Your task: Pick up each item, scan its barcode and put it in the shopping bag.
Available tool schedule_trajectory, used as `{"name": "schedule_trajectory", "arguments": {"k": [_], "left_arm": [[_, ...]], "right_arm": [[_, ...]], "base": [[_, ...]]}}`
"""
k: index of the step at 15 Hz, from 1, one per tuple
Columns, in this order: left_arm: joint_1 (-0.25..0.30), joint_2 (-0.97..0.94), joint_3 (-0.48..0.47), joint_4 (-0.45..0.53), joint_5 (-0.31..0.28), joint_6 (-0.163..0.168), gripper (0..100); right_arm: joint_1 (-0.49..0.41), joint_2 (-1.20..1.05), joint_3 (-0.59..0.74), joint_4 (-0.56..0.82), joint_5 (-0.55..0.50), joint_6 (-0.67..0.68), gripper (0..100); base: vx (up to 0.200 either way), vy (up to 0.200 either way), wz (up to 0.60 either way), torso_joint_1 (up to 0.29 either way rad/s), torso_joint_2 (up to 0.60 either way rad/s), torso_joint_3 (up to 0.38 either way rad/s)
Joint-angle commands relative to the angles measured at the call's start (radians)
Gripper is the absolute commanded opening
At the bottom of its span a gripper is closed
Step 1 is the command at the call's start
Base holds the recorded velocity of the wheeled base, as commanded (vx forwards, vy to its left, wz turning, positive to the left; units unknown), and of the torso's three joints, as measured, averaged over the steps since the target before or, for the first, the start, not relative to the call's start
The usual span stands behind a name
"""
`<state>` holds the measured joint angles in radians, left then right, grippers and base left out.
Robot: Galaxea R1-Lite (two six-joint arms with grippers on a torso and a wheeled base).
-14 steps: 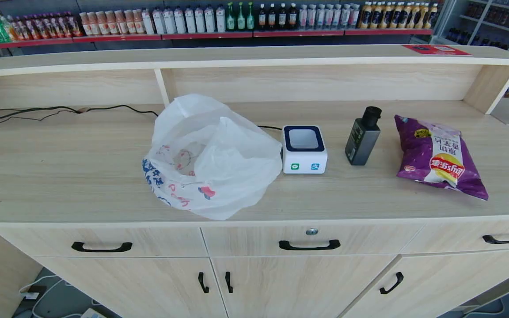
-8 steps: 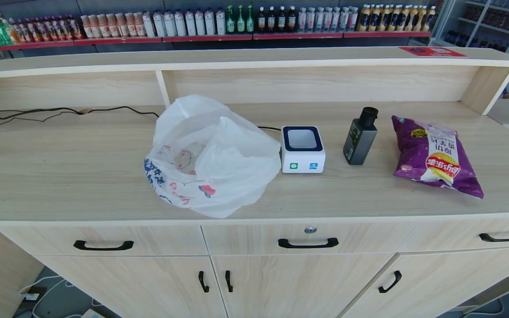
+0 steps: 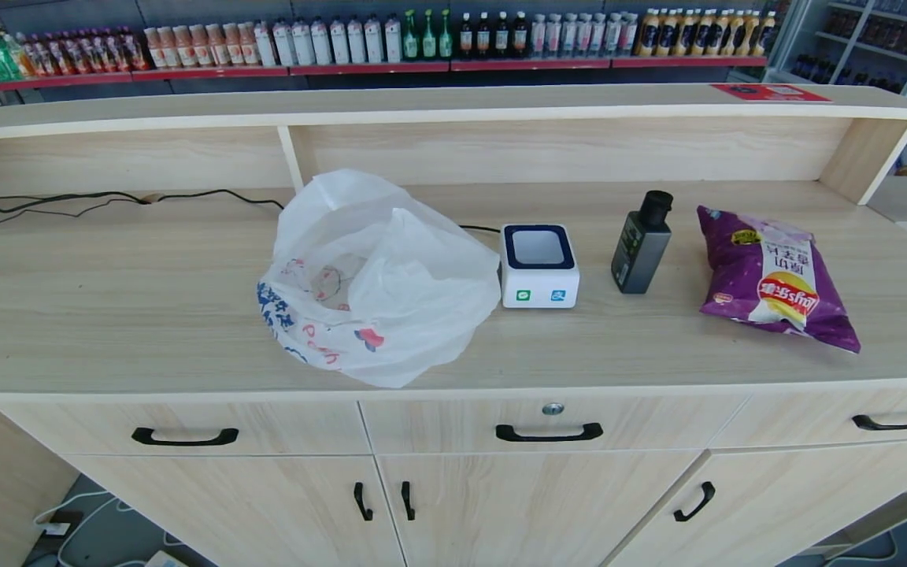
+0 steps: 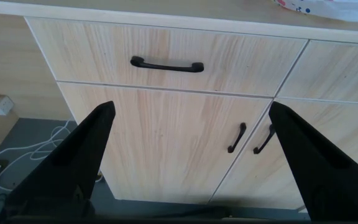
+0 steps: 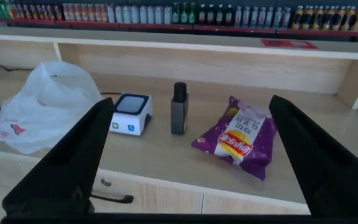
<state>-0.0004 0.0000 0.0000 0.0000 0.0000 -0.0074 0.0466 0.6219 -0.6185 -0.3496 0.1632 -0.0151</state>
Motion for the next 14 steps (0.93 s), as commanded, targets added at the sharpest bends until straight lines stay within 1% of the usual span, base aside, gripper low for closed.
{"name": "schedule_trajectory", "arguments": {"k": [1, 4, 6, 8, 9, 11, 13, 14], "left_arm": [[0.000, 0.000, 0.000, 0.000, 0.002, 0.000, 100], [0.000, 0.000, 0.000, 0.000, 0.002, 0.000, 100], [0.000, 0.000, 0.000, 0.000, 0.000, 0.000, 100], [-0.001, 0.000, 0.000, 0.000, 0.000, 0.000, 100], [-0.001, 0.000, 0.000, 0.000, 0.000, 0.000, 100], [0.000, 0.000, 0.000, 0.000, 0.000, 0.000, 100], [-0.001, 0.000, 0.000, 0.000, 0.000, 0.000, 100], [0.000, 0.000, 0.000, 0.000, 0.002, 0.000, 100]], "right_arm": [[-0.013, 0.676, -0.431, -0.390, 0.039, 0.026, 100], [-0.013, 0.832, -0.507, -0.408, 0.047, 0.080, 100], [-0.011, 1.010, -0.632, -0.471, 0.053, 0.073, 100], [-0.011, 1.133, -0.744, -0.536, 0.038, 0.055, 100], [-0.011, 1.174, -0.774, -0.562, 0.033, 0.057, 100], [-0.011, 1.217, -0.767, -0.615, 0.033, 0.046, 100], [-0.011, 1.236, -0.653, -0.729, 0.032, 0.026, 100], [-0.011, 1.236, -0.612, -0.749, 0.032, 0.026, 100]], "base": [[0.000, 0.000, 0.00, 0.000, 0.00, 0.000], [0.000, 0.000, 0.00, 0.000, 0.00, 0.000], [0.000, 0.000, 0.00, 0.000, 0.00, 0.000], [0.000, 0.000, 0.00, 0.000, 0.00, 0.000], [0.000, 0.000, 0.00, 0.000, 0.00, 0.000], [0.000, 0.000, 0.00, 0.000, 0.00, 0.000], [0.000, 0.000, 0.00, 0.000, 0.00, 0.000], [0.000, 0.000, 0.00, 0.000, 0.00, 0.000]]}}
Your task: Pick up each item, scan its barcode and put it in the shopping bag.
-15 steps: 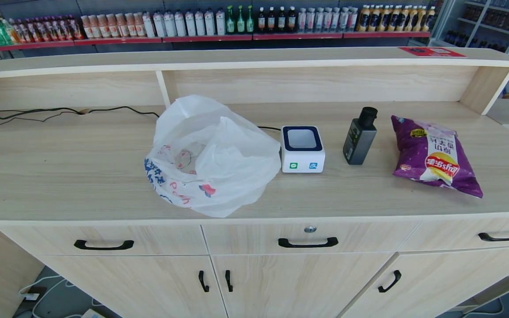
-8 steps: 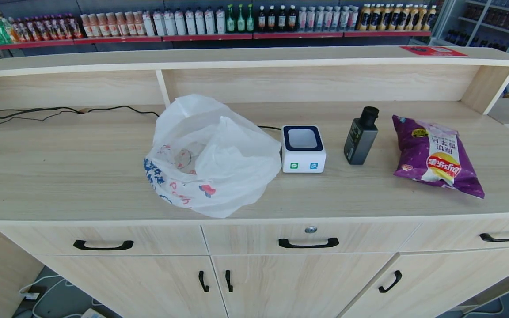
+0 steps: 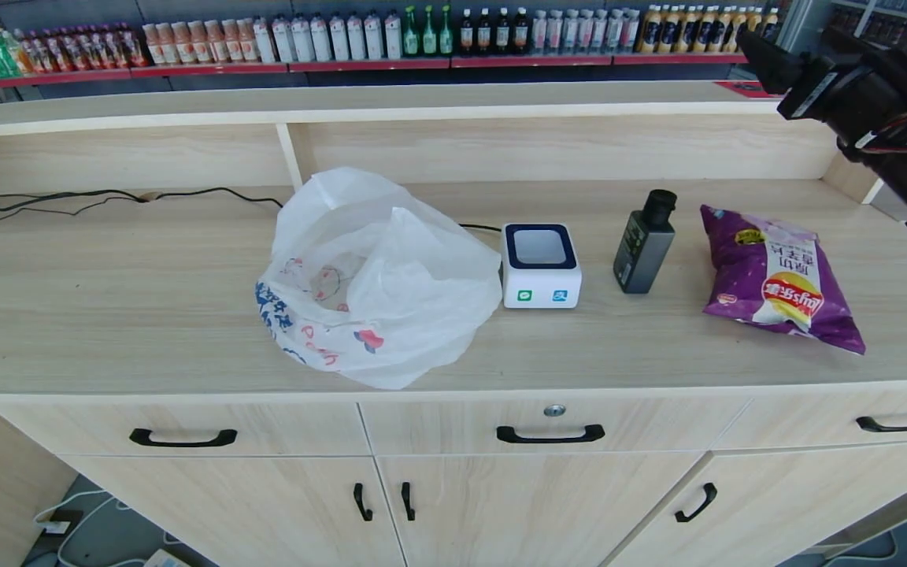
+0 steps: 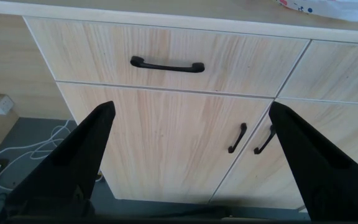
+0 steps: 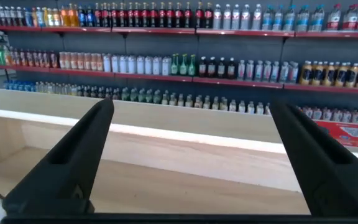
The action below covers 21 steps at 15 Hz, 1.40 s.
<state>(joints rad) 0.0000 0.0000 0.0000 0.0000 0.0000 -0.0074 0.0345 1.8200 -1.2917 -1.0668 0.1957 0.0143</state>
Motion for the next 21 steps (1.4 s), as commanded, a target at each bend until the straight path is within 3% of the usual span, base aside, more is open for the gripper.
{"name": "schedule_trajectory", "arguments": {"k": [1, 5, 12, 16, 21], "left_arm": [[-0.002, 0.000, 0.000, 0.000, 0.000, 0.000, 100], [0.000, 0.000, 0.000, 0.000, 0.000, 0.000, 100], [-0.002, 0.000, 0.000, 0.000, 0.000, 0.000, 100], [-0.002, 0.000, 0.000, 0.000, 0.000, 0.000, 100], [0.000, 0.000, 0.000, 0.000, 0.000, 0.000, 100]], "right_arm": [[0.005, 0.036, 0.132, -0.055, 0.001, -0.004, 100], [0.068, 0.131, 0.152, -0.070, 0.001, -0.002, 100], [0.081, 0.151, 0.192, -0.090, -0.065, 0.012, 100], [0.188, 0.134, 0.273, -0.122, -0.108, 0.056, 100], [0.166, 0.156, 0.278, -0.122, -0.124, 0.061, 100]], "base": [[0.000, 0.000, 0.00, 0.000, 0.00, 0.000], [0.000, 0.000, 0.00, 0.000, 0.00, 0.000], [0.000, 0.000, 0.00, 0.000, 0.00, 0.000], [0.000, 0.000, 0.00, 0.000, 0.00, 0.000], [0.000, 0.000, 0.00, 0.000, 0.00, 0.000]]}}
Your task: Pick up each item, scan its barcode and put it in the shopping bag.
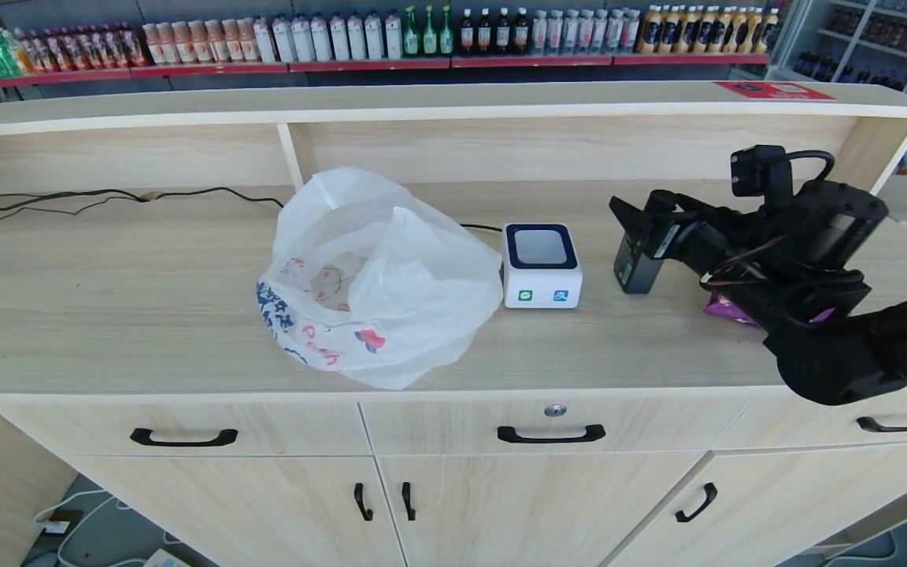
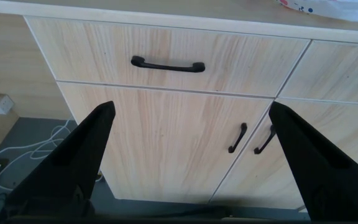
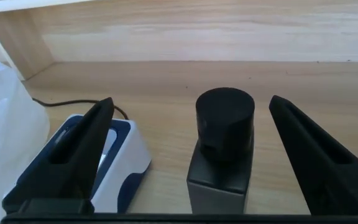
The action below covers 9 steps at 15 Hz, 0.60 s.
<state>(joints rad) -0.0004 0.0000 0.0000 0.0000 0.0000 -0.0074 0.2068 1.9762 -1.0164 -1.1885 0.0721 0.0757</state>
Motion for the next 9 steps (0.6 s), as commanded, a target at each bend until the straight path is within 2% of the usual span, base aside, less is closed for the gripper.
{"name": "schedule_trajectory", "arguments": {"k": [1, 9], "left_arm": [[0.000, 0.000, 0.000, 0.000, 0.000, 0.000, 100], [0.000, 0.000, 0.000, 0.000, 0.000, 0.000, 100]], "right_arm": [[-0.015, 0.006, 0.005, 0.000, 0.000, -0.002, 100], [-0.053, 0.059, 0.021, -0.036, 0.000, -0.005, 100]], "base": [[0.000, 0.000, 0.00, 0.000, 0.00, 0.000], [0.000, 0.000, 0.00, 0.000, 0.00, 0.000]]}}
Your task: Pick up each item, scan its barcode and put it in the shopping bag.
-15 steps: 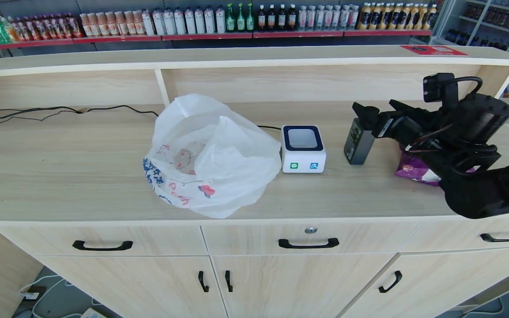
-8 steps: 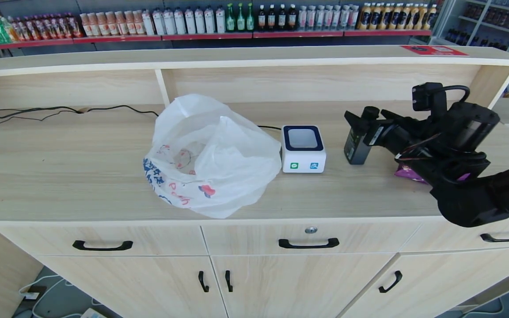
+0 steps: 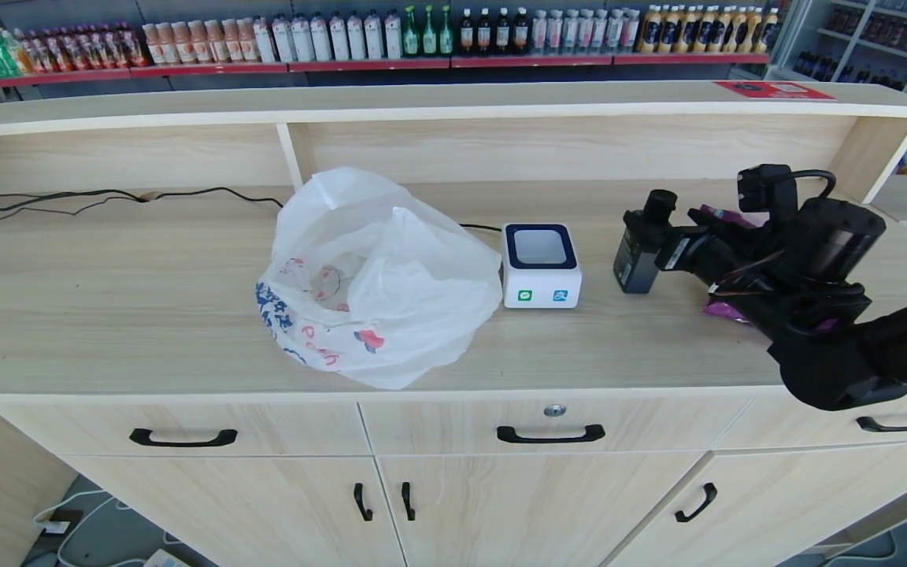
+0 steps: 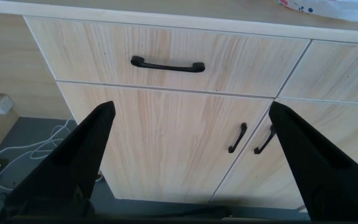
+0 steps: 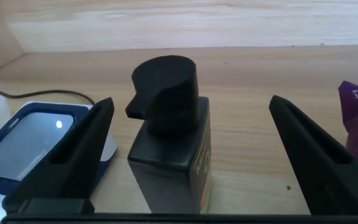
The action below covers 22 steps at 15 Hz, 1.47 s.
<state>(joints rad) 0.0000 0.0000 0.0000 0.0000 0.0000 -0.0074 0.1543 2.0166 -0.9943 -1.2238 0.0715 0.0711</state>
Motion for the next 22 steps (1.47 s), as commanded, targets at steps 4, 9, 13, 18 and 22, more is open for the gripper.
{"name": "schedule_trajectory", "arguments": {"k": [4, 9, 13, 18, 22], "left_arm": [[0.000, 0.000, 0.000, 0.000, 0.000, 0.000, 100], [0.000, 0.000, 0.000, 0.000, 0.000, 0.000, 100], [-0.002, 0.000, 0.000, 0.000, 0.000, 0.000, 100], [0.000, 0.000, 0.000, 0.000, 0.000, 0.000, 100], [0.000, 0.000, 0.000, 0.000, 0.000, 0.000, 100]], "right_arm": [[-0.007, 0.063, -0.038, -0.013, 0.001, -0.001, 100], [-0.002, 0.139, -0.106, -0.013, 0.001, -0.001, 100], [-0.001, 0.168, -0.133, -0.031, -0.042, 0.019, 100], [0.007, 0.180, -0.121, -0.049, -0.041, 0.018, 100], [0.013, 0.183, -0.135, -0.069, -0.041, 0.019, 0]], "base": [[0.000, 0.000, 0.00, 0.000, 0.00, 0.000], [0.000, 0.000, 0.00, 0.000, 0.00, 0.000], [0.000, 0.000, 0.00, 0.000, 0.00, 0.000], [0.000, 0.000, 0.00, 0.000, 0.00, 0.000], [0.000, 0.000, 0.00, 0.000, 0.00, 0.000]]}}
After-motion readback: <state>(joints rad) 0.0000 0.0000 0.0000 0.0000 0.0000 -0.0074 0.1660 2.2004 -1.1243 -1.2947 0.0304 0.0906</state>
